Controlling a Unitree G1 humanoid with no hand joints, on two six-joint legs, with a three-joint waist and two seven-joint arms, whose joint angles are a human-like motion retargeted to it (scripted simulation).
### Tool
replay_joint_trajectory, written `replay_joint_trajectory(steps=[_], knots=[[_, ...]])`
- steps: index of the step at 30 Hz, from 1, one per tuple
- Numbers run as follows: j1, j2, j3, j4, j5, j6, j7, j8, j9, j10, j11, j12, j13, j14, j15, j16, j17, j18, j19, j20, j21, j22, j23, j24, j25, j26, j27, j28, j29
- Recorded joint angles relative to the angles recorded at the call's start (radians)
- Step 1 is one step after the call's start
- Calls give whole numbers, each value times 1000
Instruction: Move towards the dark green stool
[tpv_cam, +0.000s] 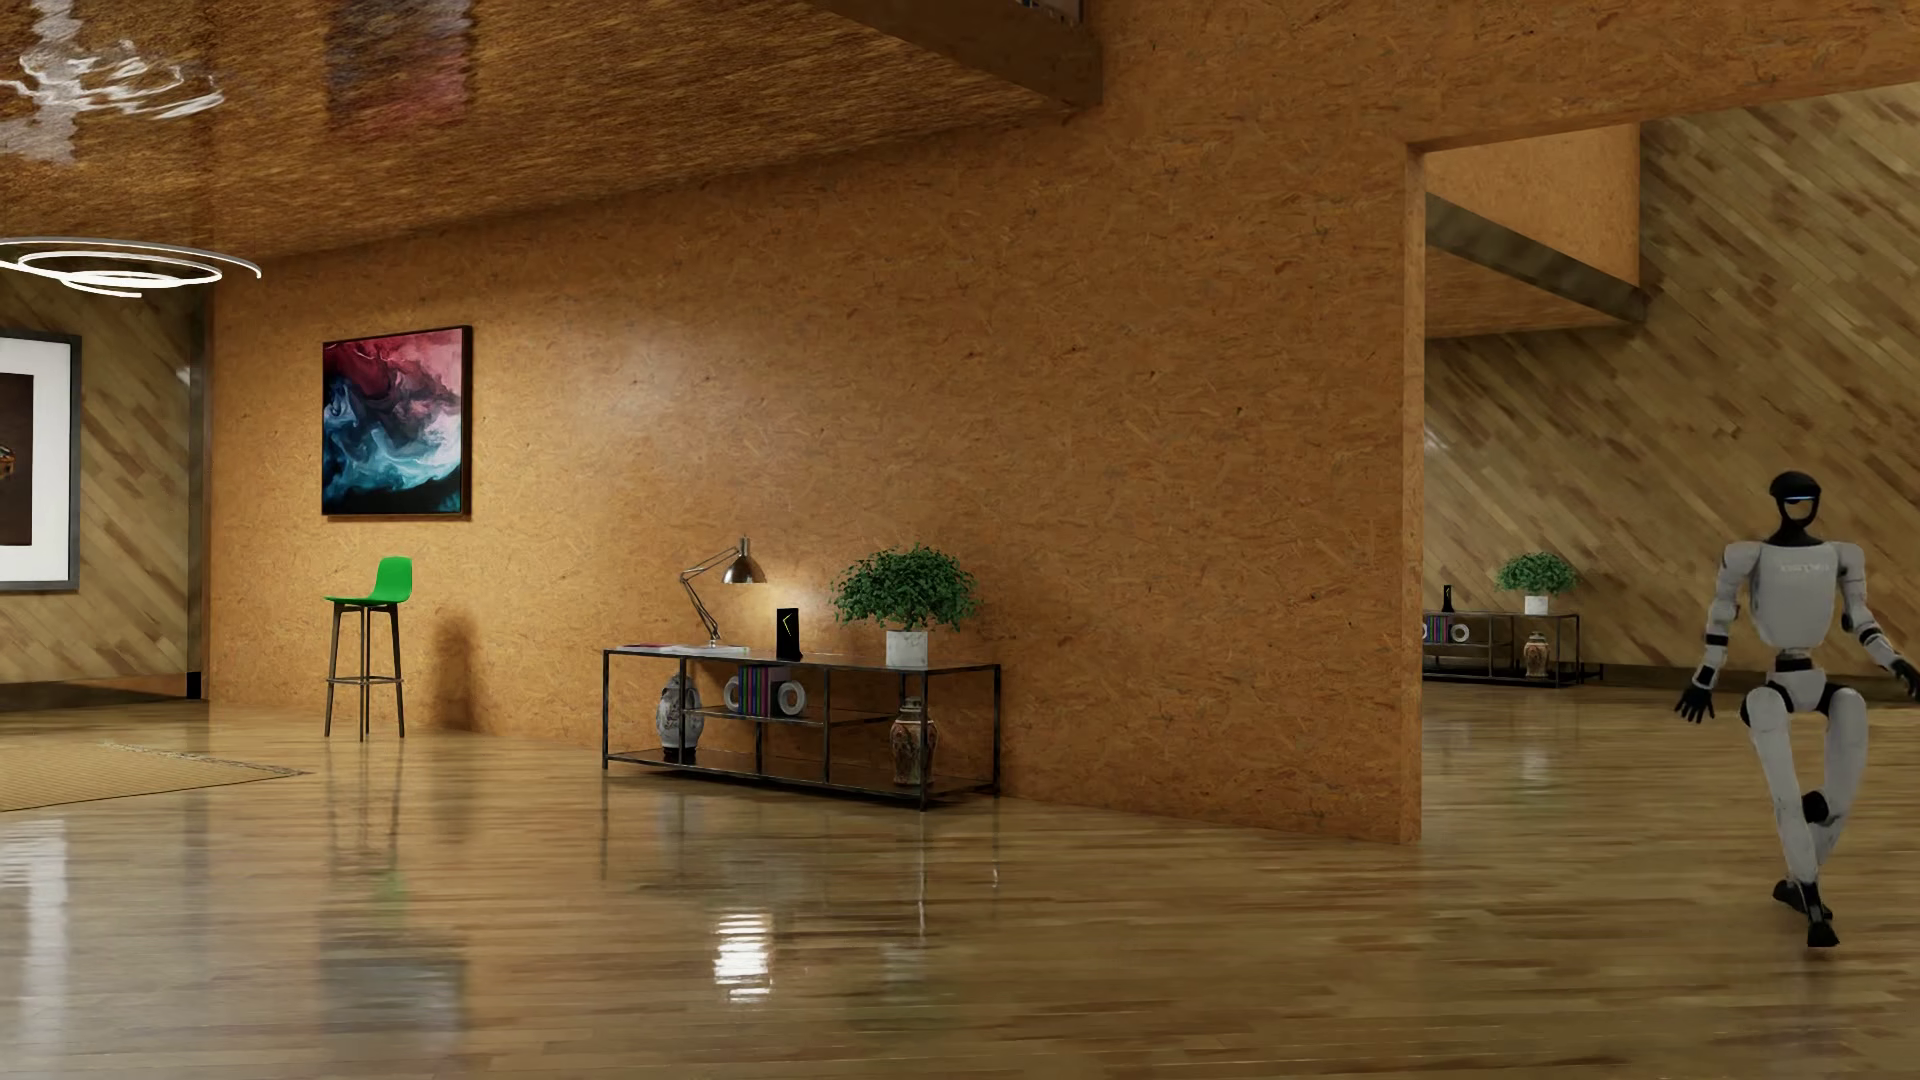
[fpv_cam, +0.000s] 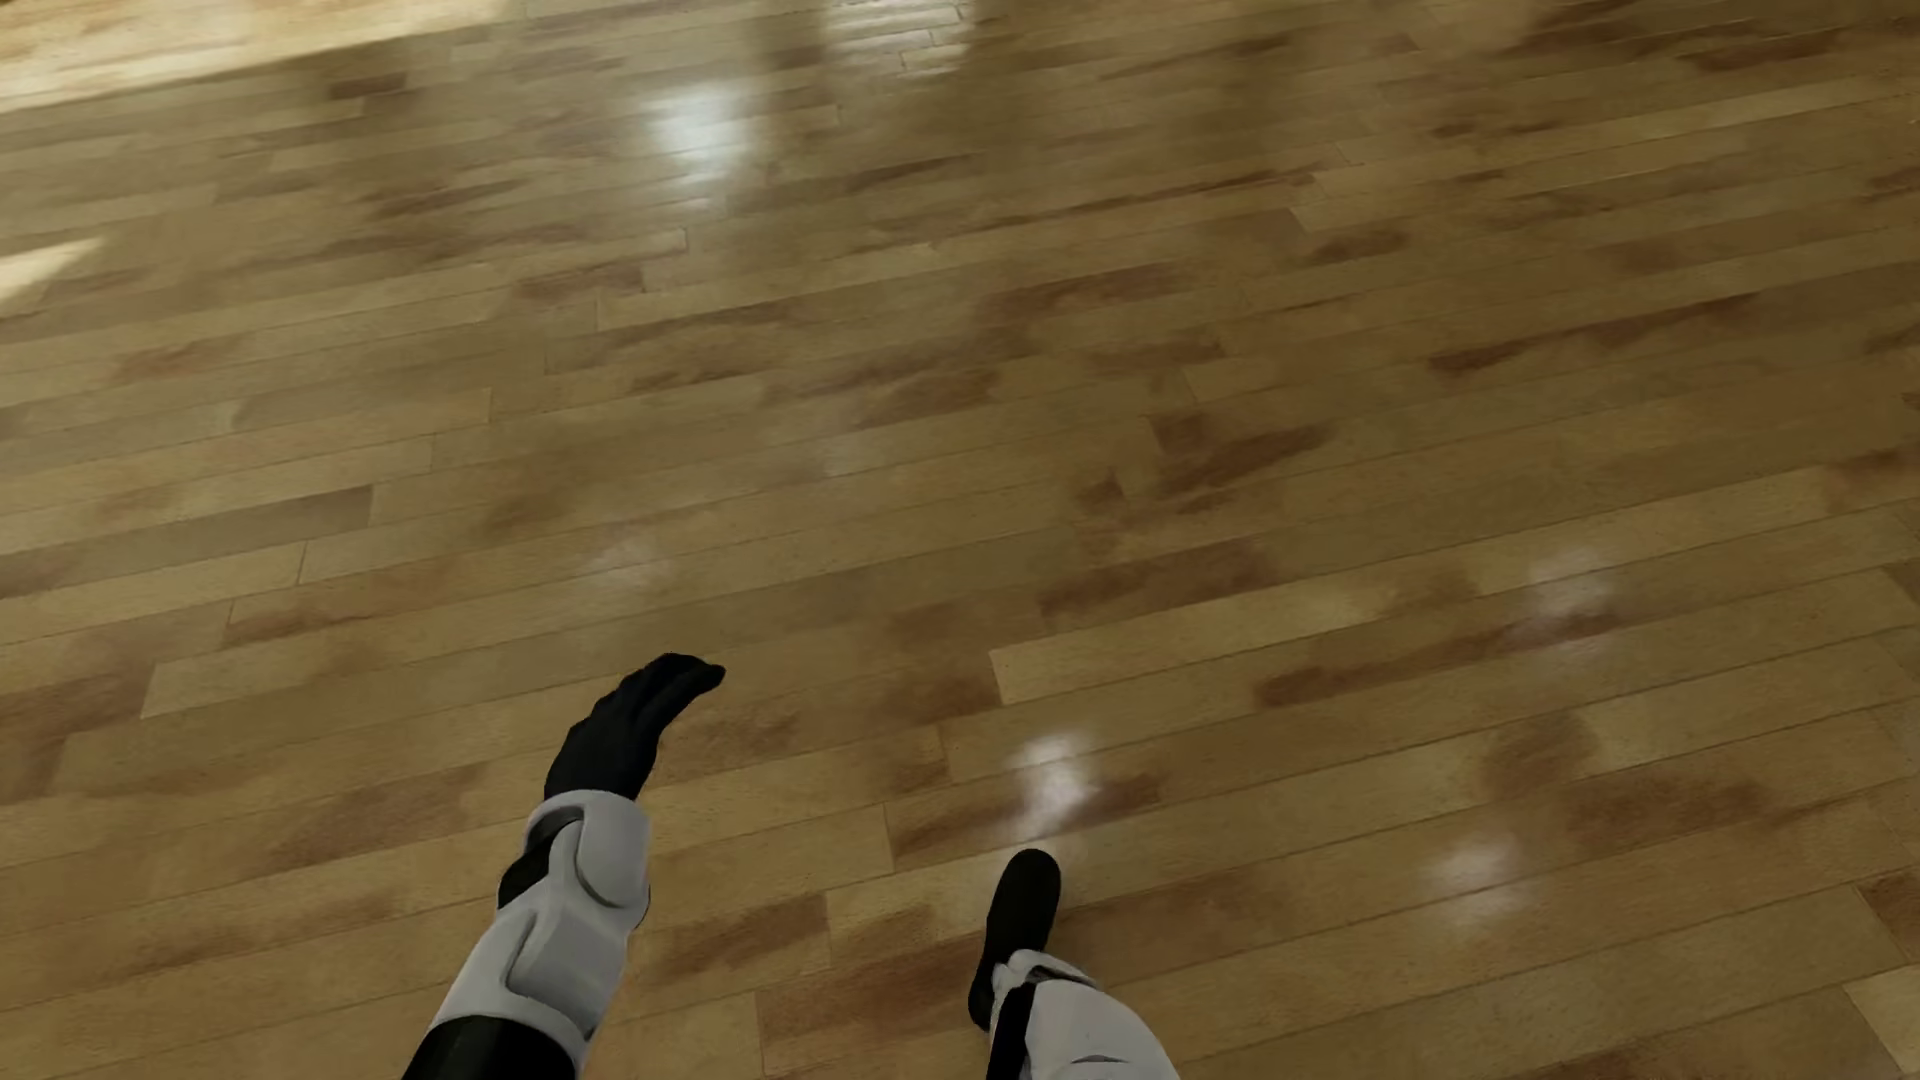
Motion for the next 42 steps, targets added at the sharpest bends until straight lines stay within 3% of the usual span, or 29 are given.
replay_joint_trajectory(steps=[2,3,5,6,8,9,12,14,16,17,18,20,22,24,26,27,28,29,30,31,34,35,36,37,38,39,40,41,42], knots=[[58,24,-16,46,11,28,21,-31,6,111,147,71,-10,99,99,12,28,3,-152,-4,-47,4,-47,-7,-33,24,-4,-18,-2],[37,35,-25,88,27,50,25,-34,12,247,228,106,-24,210,72,23,60,35,-181,-17,-80,44,-80,21,-43,49,16,-42,-63],[-88,94,-25,217,106,97,30,-27,23,631,298,167,-112,421,-22,37,137,40,-197,-35,-157,165,-122,86,-5,129,103,-149,-218],[-182,142,-16,253,156,118,0,-9,28,801,293,195,-188,457,-59,39,169,70,-192,-39,-188,233,-129,115,33,175,151,-218,-305],[-393,256,10,282,254,144,-78,50,34,1029,229,272,-373,363,-99,41,201,116,-183,-20,-176,317,-114,144,92,214,185,-311,-392],[-488,319,26,294,296,151,-111,91,34,1074,183,326,-467,371,-109,37,205,107,-178,-2,-144,325,-106,149,115,208,152,-328,-410],[-703,481,77,313,381,161,-167,237,24,928,103,499,-709,370,-166,12,167,125,-169,85,67,252,-140,124,148,162,-64,-326,-379],[-756,560,101,312,408,169,-140,316,23,583,97,586,-842,399,-225,-30,107,136,-165,144,240,191,-225,87,113,126,-175,-286,-362],[-721,640,112,228,422,176,-167,356,19,55,72,625,-913,429,-276,-63,50,72,-163,161,340,164,-348,87,79,116,-204,-262,-362],[-706,686,114,172,424,177,-216,362,19,-140,62,633,-914,408,-300,-71,32,15,-160,164,359,153,-416,90,73,117,-207,-262,-363],[-713,729,111,133,423,177,-215,354,21,-197,65,632,-892,363,-326,-68,21,-95,-156,156,354,147,-479,104,91,111,-203,-275,-378],[-732,816,111,68,416,174,-213,315,20,-48,86,608,-808,420,-334,-60,5,-52,-152,161,321,144,-548,129,155,117,-161,-260,-391],[-701,887,126,34,399,158,-236,303,8,90,150,607,-729,510,-250,-87,-4,83,-132,220,314,112,-491,111,193,136,-88,-203,-376],[-697,835,140,59,349,126,-166,299,4,250,388,622,-690,391,-81,-125,-7,124,-102,289,318,94,-296,37,161,132,10,-123,-333],[-656,648,144,74,250,89,-98,263,6,308,787,580,-676,286,109,-127,-3,122,123,287,292,163,-12,24,107,168,155,-103,-222],[-621,543,139,78,190,70,-70,248,6,307,940,532,-657,247,117,-101,-19,114,106,250,312,218,92,65,57,188,182,-136,-132],[-582,438,129,79,132,52,-52,232,7,295,1049,473,-619,216,51,-66,-55,106,73,195,374,273,139,128,-22,215,133,-185,-49],[-541,341,114,78,87,38,-41,217,6,275,1106,410,-566,191,11,-31,-96,100,44,136,415,311,129,191,-86,226,52,-227,-23],[-496,252,96,72,47,26,-33,206,5,248,1120,354,-492,171,5,-7,-140,94,32,88,410,336,83,241,-106,211,-24,-253,-62],[-449,172,76,65,20,18,-26,196,4,215,1089,304,-415,155,-6,16,-153,88,27,58,358,351,30,266,-83,179,-53,-252,-124],[-323,3,26,45,-37,1,7,125,0,136,754,184,-226,94,-34,45,-117,68,-15,74,82,292,-72,202,181,105,-18,-179,-204],[-280,-9,16,39,-33,-3,24,81,-1,102,547,152,-194,78,-15,51,-104,59,4,91,38,260,-86,161,225,90,19,-160,-216],[-233,7,9,29,-2,-6,42,46,-4,63,285,122,-172,64,4,62,-91,49,-10,91,16,230,-95,139,239,78,59,-150,-244],[-183,28,6,17,38,-9,58,21,-7,16,32,94,-154,58,2,70,-76,37,46,88,11,203,-96,127,235,70,99,-142,-263],[-134,17,4,2,67,-10,74,27,-8,-18,-107,67,-142,43,-50,74,-64,26,101,82,21,187,-100,122,215,73,115,-146,-263],[-87,0,5,-10,74,-11,99,7,-9,-37,-112,50,-135,23,-68,78,-53,15,99,78,32,175,-101,124,192,77,108,-142,-245],[-44,17,8,-20,61,-10,126,-72,-10,-28,-56,48,-132,-2,-42,76,-49,3,81,78,46,165,-99,119,155,75,97,-140,-216],[-8,22,4,-17,49,-3,141,-101,-8,-10,39,54,-135,-4,-54,72,-31,-7,-1,76,36,158,-111,116,136,72,86,-152,-192],[26,44,-3,-6,36,9,138,-141,-7,23,92,65,-132,28,-46,66,1,-14,-121,61,8,156,-133,127,130,67,80,-158,-176]])
